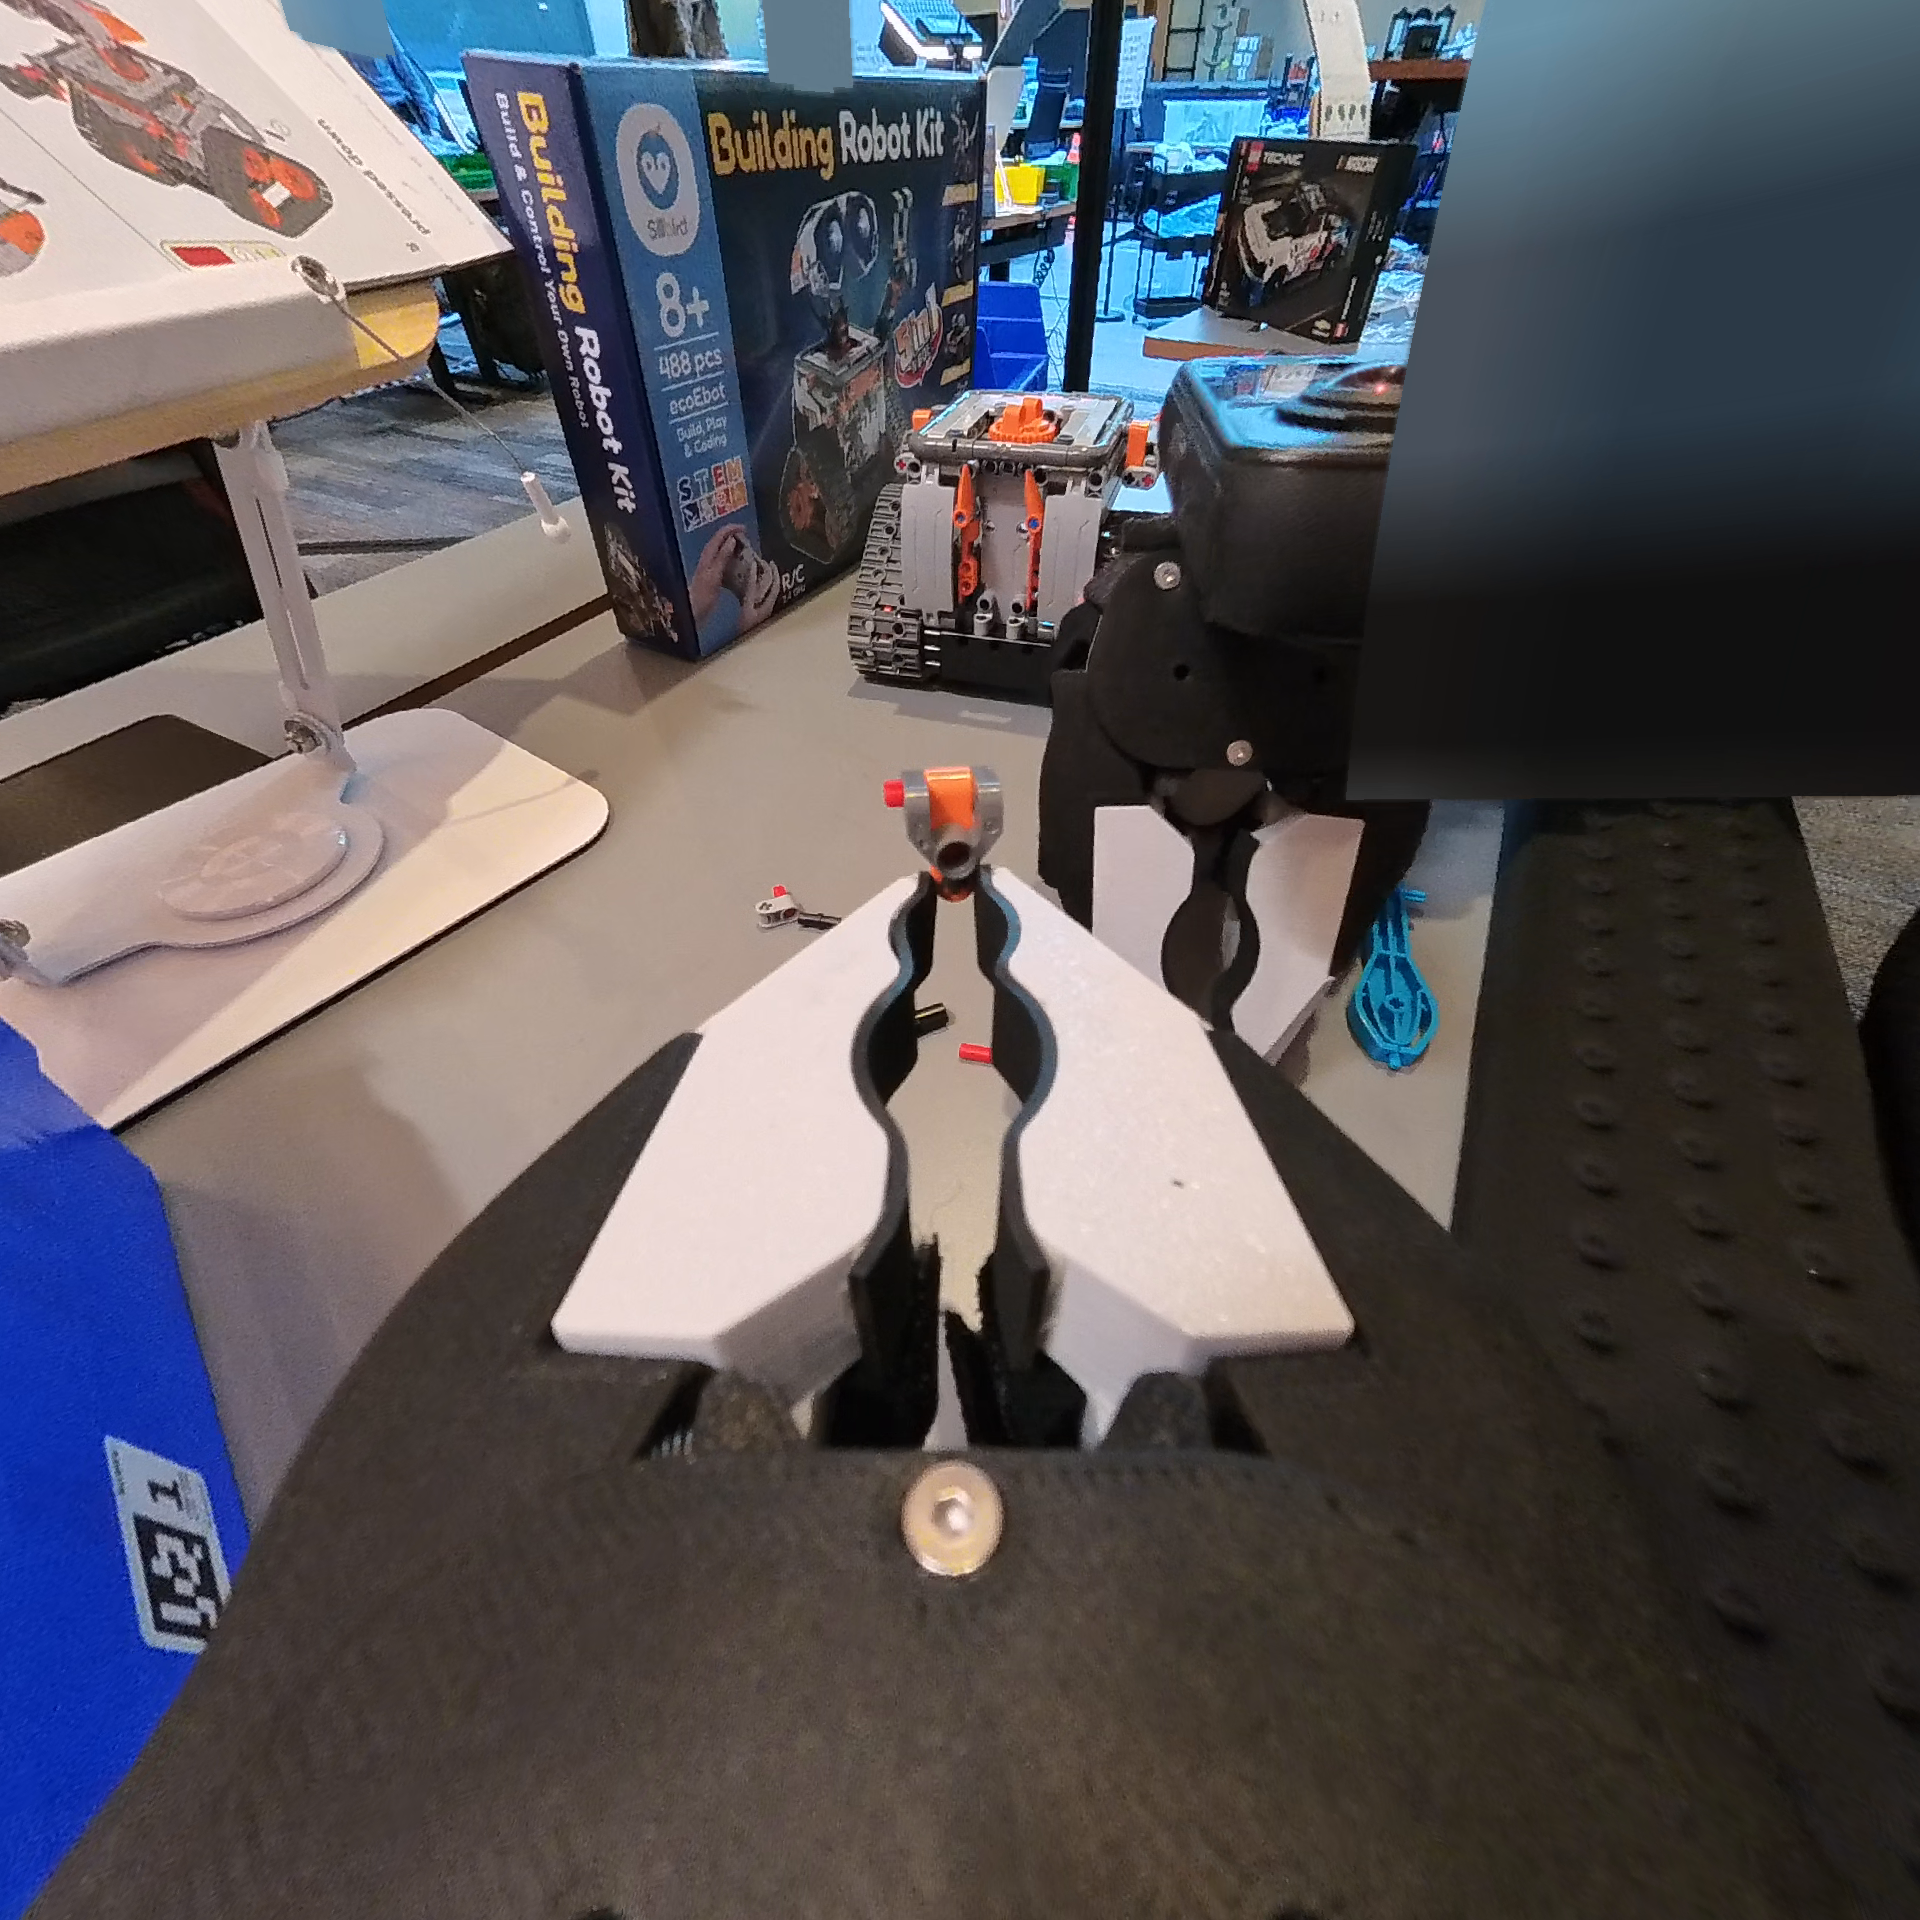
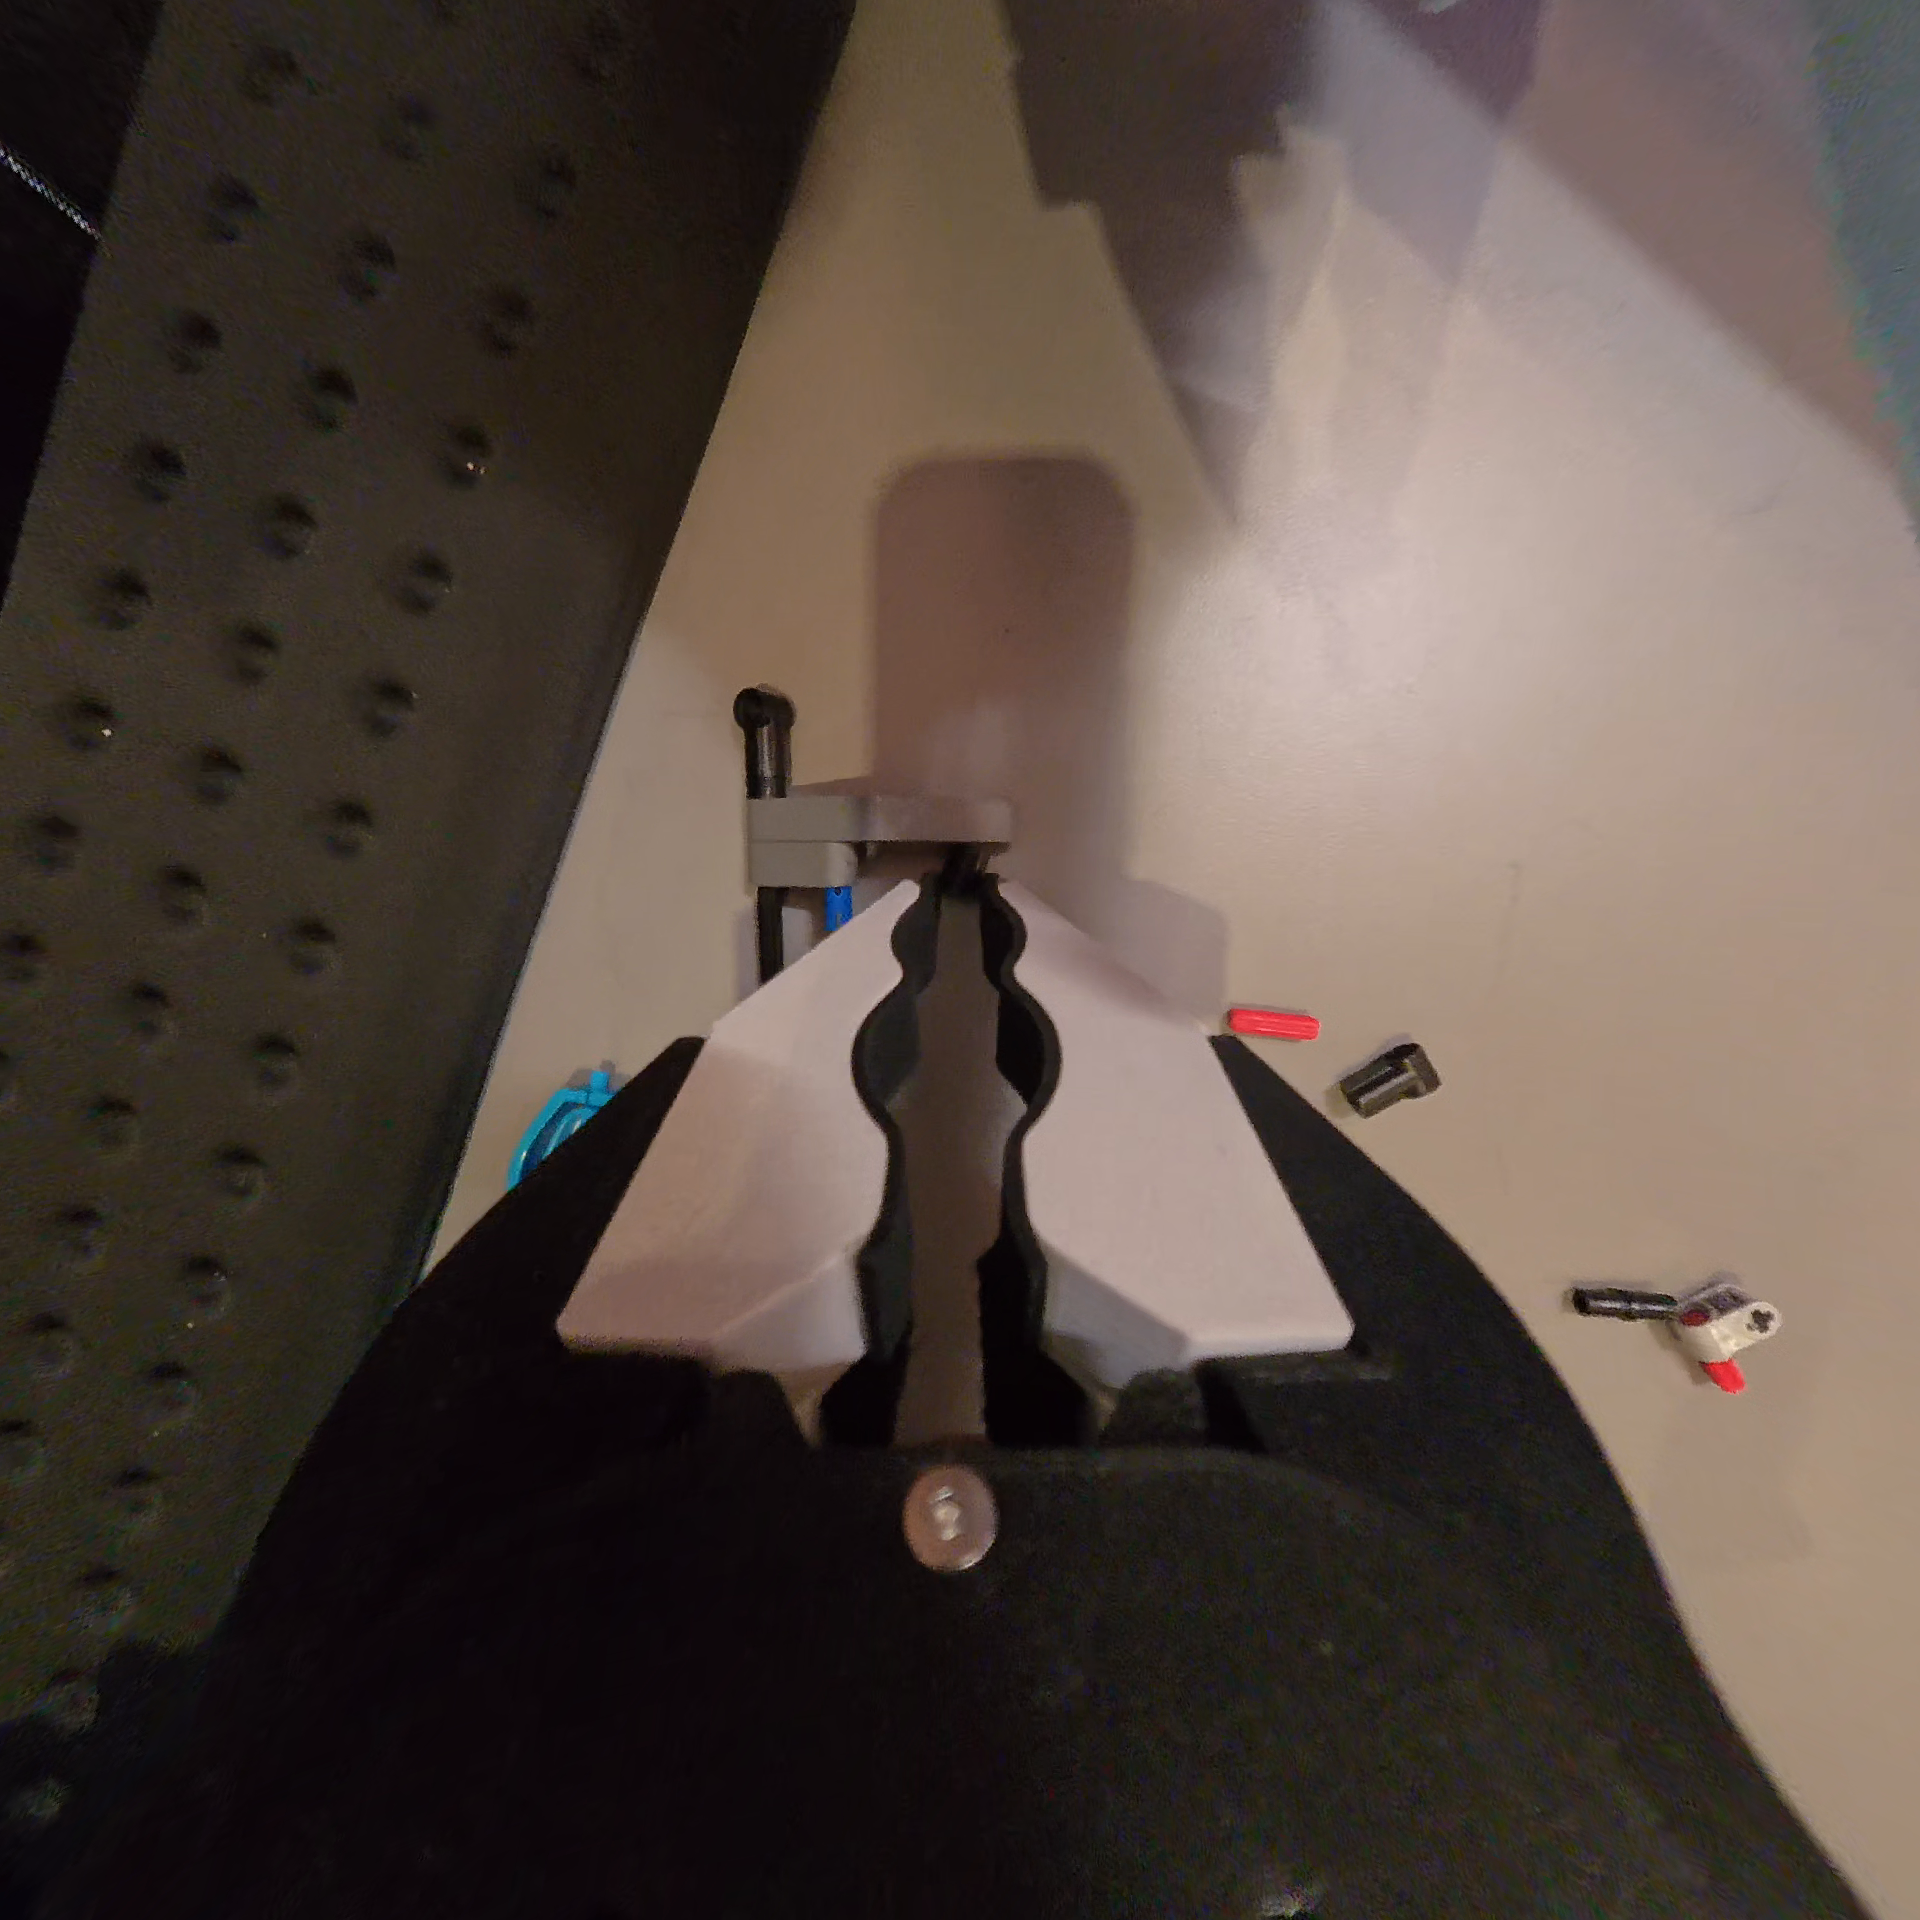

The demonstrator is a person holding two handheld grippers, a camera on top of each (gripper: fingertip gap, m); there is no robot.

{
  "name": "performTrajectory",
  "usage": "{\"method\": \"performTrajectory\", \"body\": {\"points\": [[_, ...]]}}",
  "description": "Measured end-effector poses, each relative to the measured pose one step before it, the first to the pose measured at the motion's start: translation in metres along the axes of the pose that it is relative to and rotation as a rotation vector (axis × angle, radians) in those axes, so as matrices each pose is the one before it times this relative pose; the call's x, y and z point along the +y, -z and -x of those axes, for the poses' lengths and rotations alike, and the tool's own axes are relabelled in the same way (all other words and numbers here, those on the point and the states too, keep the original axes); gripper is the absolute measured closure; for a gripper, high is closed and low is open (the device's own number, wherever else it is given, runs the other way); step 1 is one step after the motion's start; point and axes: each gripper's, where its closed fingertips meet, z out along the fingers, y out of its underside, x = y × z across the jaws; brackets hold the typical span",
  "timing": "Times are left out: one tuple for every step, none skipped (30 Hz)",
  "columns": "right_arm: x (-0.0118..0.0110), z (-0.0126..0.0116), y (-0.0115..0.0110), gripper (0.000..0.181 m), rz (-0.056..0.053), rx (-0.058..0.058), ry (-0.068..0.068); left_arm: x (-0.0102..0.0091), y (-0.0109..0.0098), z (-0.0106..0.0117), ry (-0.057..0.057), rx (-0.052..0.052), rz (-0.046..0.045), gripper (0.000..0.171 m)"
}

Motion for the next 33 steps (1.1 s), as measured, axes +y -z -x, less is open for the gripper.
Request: {"method": "performTrajectory", "body": {"points": [[-0.00055,0.00034,-0.00016,0.174,-0.0015,-0.0018,-0.0057,0.00001,0.00011,0.00022,0.0,-0.0011,-0.00015,0.167],[-0.00037,0.00081,-0.00011,0.172,0.0003,-0.0028,-0.002,-0.00005,0.00009,0.00017,0.0011,-0.0005,-0.00064,0.167],[0.00002,0.00044,-0.00003,0.17,0.0042,0.0,-0.0026,-0.0002,0.00009,0.00019,0.0009,-0.0006,-0.00101,0.167],[0.00006,-0.0008,0.00013,0.169,0.0049,0.0066,-0.0057,-0.00004,0.00008,0.00012,0.0003,-0.0005,-0.00051,0.167],[-0.00033,-0.00127,0.00019,0.169,0.002,0.0076,-0.0078,0.00014,-0.0001,-0.00007,0.0,0.0,0.00051,0.167],[-0.00032,-0.00122,-0.00002,0.169,0.0005,0.0064,-0.0085,0.00006,-0.00016,-0.00002,-0.0004,0.0,0.00076,0.167],[-0.00039,-0.0009,-0.0003,0.171,-0.0002,0.0059,-0.007,0.00011,-0.00007,-0.00027,-0.0008,0.0002,0.00025,0.167],[-0.00031,-0.00093,-0.00058,0.173,-0.0012,0.005,-0.0086,0.00002,-0.00011,-0.00018,-0.0005,0.0003,0.00036,0.167],[-0.00071,-0.00009,-0.00067,0.174,-0.0034,0.0006,-0.01,0.00016,-0.00009,-0.00007,-0.0001,0.0,0.00065,0.167],[-0.00099,0.00018,-0.00059,0.176,-0.006,-0.0008,-0.0076,0.00001,0.0,0.00001,-0.0001,0.0,0.00004,0.167],[-0.00084,0.0,-0.00052,0.177,-0.0055,0.001,-0.006,-0.00006,0.00007,0.0001,0.0004,-0.0004,-0.00061,0.167],[-0.00016,-0.00003,-0.00006,0.177,-0.002,0.0012,-0.0045,-0.00002,0.00011,0.00015,0.0008,-0.0002,-0.00039,0.167],[0.00014,-0.00084,0.00032,0.177,-0.0008,0.0062,-0.0014,0.00029,-0.00006,0.00018,0.0003,-0.0006,0.0008,0.167],[0.0002,-0.00175,0.00073,0.177,-0.0024,0.011,-0.0029,0.00028,0.00001,0.00009,0.0001,0.0,0.00055,0.167],[0.0002,-0.00155,0.00181,0.177,-0.0056,0.0081,-0.0053,0.00002,-0.00014,-0.00011,0.0024,0.0025,-0.00123,0.167],[-0.00065,-0.00212,0.00324,0.177,-0.012,0.0125,-0.003,-0.00013,-0.00003,-0.00017,0.0078,0.0055,-0.00431,0.167],[-0.00176,-0.00391,0.00496,0.177,-0.019,0.0241,-0.0038,-0.00035,0.00001,-0.00011,0.0115,0.0074,-0.006,0.167],[-0.00239,-0.00446,0.00648,0.177,-0.023,0.0266,-0.0075,-0.00011,-0.00005,-0.0001,0.0115,0.0083,-0.00538,0.167],[-0.00326,-0.00452,0.00749,0.177,-0.0297,0.0256,-0.0081,-0.00035,-0.00008,-0.00022,0.014,0.0093,-0.00693,0.167],[-0.00447,-0.00545,0.00835,0.177,-0.0381,0.0303,-0.0089,-0.00036,-0.00039,-0.00061,0.0189,0.013,-0.00836,0.167],[-0.00522,-0.00564,0.00874,0.177,-0.0413,0.0316,-0.0082,0.00031,-0.00099,-0.0013,0.021,0.0165,-0.00557,0.167],[-0.00559,-0.00489,0.00846,0.177,-0.041,0.0275,-0.0043,0.00043,-0.00125,-0.00156,0.0181,0.0156,-0.0043,0.167],[-0.00592,-0.00461,0.0078,0.177,-0.0401,0.0282,0.0,0.0001,-0.00136,-0.00186,0.0145,0.0146,-0.00636,0.167],[-0.00607,-0.0039,0.00667,0.177,-0.0393,0.0267,0.0097,0.00009,-0.00151,-0.00251,0.0109,0.0164,-0.00605,0.167],[-0.00526,-0.00201,0.00514,0.177,-0.0323,0.0191,0.0184,0.00031,-0.00162,-0.00233,0.0082,0.0135,-0.00309,0.167],[-0.00318,-0.0029,0.00343,0.177,-0.0164,0.0251,0.0158,0.00067,-0.00179,-0.00172,0.0053,0.0093,-0.00118,0.167],[-0.00149,-0.00341,0.00205,0.177,-0.0049,0.0295,0.0156,0.00095,-0.00177,-0.00188,0.0052,0.0102,0.00085,0.167],[-0.00128,-0.00163,0.00114,0.177,-0.0041,0.02,0.0197,0.00085,-0.00162,-0.00154,0.0027,0.0071,0.00107,0.167],[-0.00078,-0.00139,0.00082,0.177,-0.0036,0.0174,0.0157,0.00084,-0.00118,-0.0008,-0.0008,0.0025,0.00181,0.167],[0.00008,-0.00139,0.0006,0.177,0.0001,0.014,0.0074,0.00008,-0.00061,-0.00039,-0.0021,0.0,-0.00168,0.167],[0.00029,-0.00137,0.0008,0.177,-0.0011,0.0106,0.0034,-0.00005,-0.00032,-0.00055,-0.0017,0.0024,-0.00205,0.167],[-0.0008,-0.00145,0.00145,0.177,-0.0083,0.0102,0.0032,-0.00033,0.00011,-0.00003,-0.0009,0.0007,-0.00186,0.167],[-0.00178,-0.00129,0.00183,0.177,-0.0136,0.0075,0.0016,-0.00056,0.00044,0.0009,-0.0011,-0.0048,-0.00391,0.167]]}}
